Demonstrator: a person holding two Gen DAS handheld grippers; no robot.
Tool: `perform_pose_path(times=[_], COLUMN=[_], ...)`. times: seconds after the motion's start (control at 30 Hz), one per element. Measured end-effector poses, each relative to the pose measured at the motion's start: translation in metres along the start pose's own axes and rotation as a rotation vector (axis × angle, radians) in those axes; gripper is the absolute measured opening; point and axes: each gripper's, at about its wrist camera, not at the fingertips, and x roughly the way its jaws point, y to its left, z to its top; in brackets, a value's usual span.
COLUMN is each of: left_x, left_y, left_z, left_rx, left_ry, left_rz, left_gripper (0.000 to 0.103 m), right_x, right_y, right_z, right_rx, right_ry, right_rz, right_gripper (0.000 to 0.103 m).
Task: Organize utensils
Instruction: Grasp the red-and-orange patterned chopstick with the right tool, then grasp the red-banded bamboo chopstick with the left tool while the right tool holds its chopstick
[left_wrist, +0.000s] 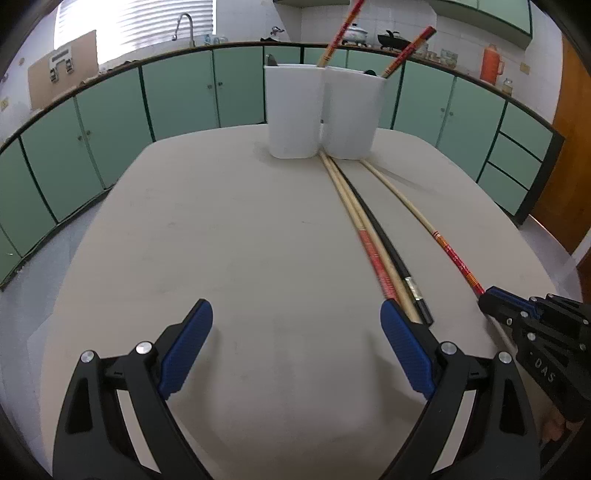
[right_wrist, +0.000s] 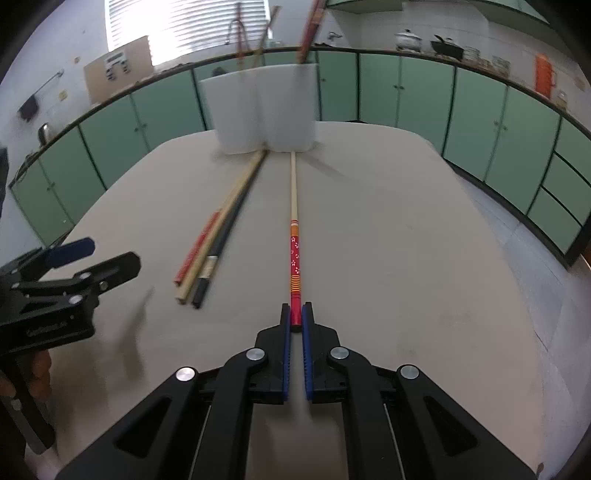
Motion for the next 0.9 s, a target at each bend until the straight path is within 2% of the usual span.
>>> perform_pose_path(times=[0.4,0.47,0.73,0.8,0.9], left_x=[0.018,0.023,0.029,0.029,0.026], left_y=[-0.022,-0.024,-0.029,-0.029,-0.031], left_z=[0.004,0.007,0.011,0.012,0.012], left_rx=[0.034,0.038,0.052,0.052,0.056], left_ry=[0.065,0.079,0.094,0.091,0.081], left_rz=[-0.015,-0.016,-0.007,-0.010,-0.015], left_gripper=[0.089,0.084,0.081,0.076,0.060], right_x=[0.000,0.000,0.001,0.000,0.000], right_y=[-0.013,-0.012,-0.014,-0.015,-0.016], right_z=[0.000,0.000,0.001,0.001,0.001], right_rx=[0.041,0.045,0.042,0.042,0.042], right_ry=[-0.004,-0.005,-0.004,-0.003,-0.002], right_rz=[0.002,0.007,0.021,0.025,0.028], right_gripper=[0.006,0.006,0.006,0.006,0.006])
